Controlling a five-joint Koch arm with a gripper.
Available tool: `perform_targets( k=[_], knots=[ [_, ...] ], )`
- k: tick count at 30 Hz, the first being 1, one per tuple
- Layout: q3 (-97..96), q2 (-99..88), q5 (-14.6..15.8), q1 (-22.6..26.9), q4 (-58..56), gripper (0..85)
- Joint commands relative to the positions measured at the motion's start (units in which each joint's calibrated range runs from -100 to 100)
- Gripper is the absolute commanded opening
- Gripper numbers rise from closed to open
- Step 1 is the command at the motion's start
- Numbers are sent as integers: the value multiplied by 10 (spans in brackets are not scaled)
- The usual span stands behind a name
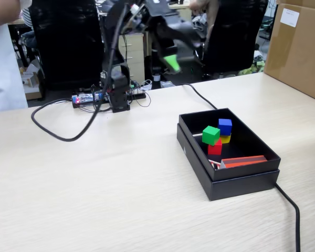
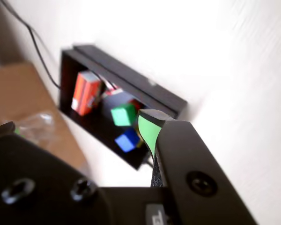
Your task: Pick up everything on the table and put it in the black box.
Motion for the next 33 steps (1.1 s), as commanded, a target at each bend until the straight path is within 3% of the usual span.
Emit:
perform_targets(
  k=[1, 8, 14, 21, 33],
  knots=[
    [-44, -126, -14, -32, 9, 505],
    [-283, -282, -18, -85, 78, 507],
    [-573, -485, 3, -78, 172, 508],
    [-669, -493, 24, -81, 207, 513],
    [-924, -493, 14, -90, 483, 504]
  ],
)
